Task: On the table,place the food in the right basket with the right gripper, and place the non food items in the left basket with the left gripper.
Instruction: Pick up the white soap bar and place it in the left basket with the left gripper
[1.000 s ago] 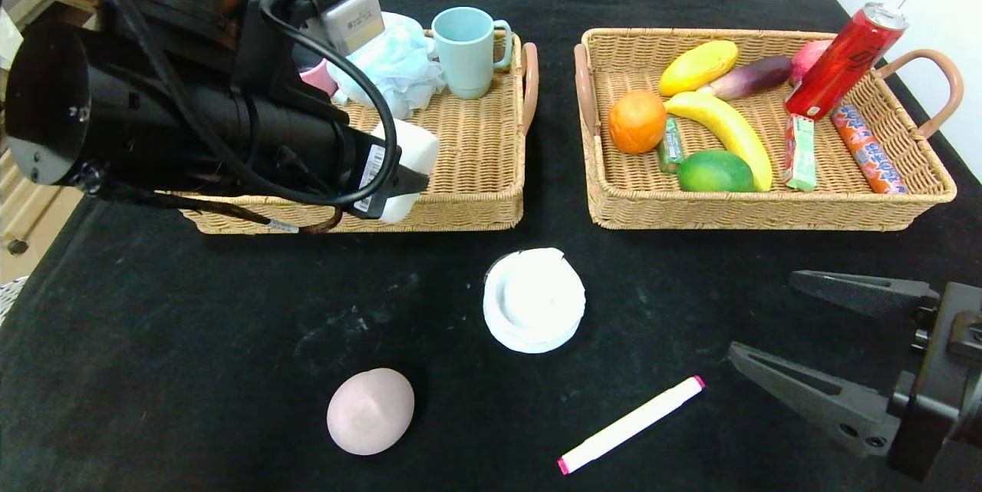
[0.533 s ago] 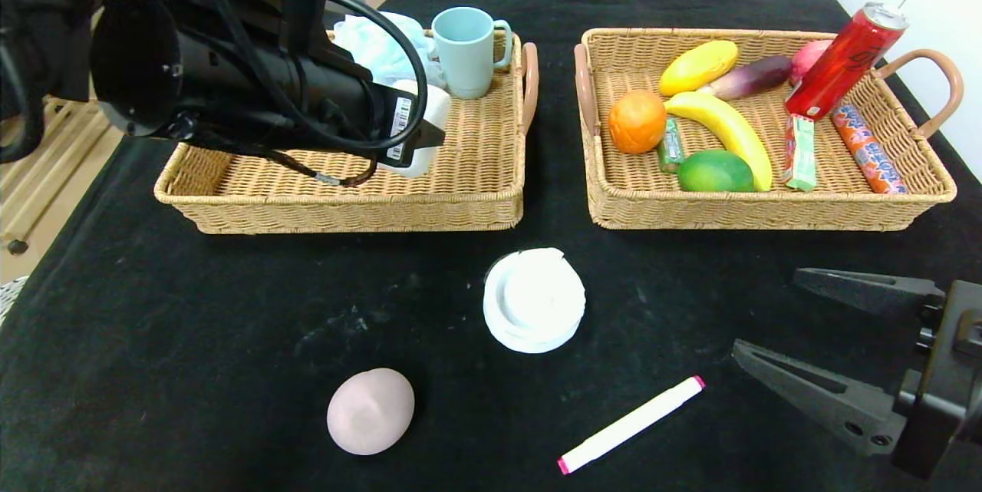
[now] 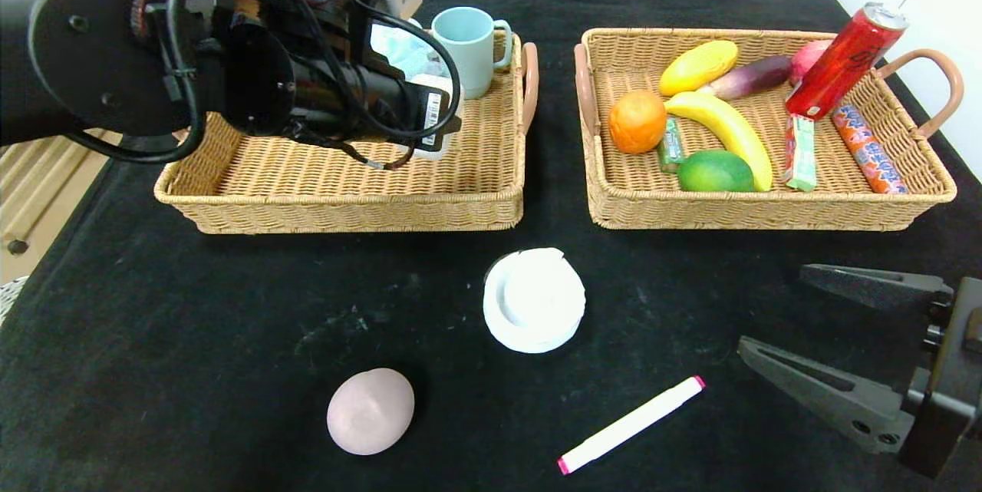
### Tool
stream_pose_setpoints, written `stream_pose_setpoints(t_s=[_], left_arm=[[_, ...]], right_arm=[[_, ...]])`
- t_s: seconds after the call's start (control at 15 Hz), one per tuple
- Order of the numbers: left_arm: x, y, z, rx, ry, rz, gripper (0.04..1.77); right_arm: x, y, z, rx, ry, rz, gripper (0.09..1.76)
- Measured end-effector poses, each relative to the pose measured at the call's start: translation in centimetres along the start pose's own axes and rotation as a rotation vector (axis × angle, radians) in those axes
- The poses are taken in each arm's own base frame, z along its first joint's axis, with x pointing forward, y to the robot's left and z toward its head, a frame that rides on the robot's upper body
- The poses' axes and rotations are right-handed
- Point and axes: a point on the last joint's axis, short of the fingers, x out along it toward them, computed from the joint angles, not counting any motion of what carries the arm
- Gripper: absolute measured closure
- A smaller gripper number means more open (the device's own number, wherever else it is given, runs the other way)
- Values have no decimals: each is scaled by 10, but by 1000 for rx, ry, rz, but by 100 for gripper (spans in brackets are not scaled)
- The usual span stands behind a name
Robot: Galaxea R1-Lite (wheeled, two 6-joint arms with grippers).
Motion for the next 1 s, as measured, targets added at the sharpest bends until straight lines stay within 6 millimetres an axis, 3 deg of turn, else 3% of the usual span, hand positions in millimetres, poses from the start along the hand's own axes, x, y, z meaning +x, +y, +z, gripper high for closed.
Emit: stream_pose_setpoints(t_s=[0.6, 1.0], left_arm=[[17, -4, -10, 9, 38, 13, 82], [17, -5, -11, 8, 39, 12, 44]], right_arm=[[0, -2, 0, -5, 0, -14, 14], [0, -3, 0, -9, 2, -21, 14]])
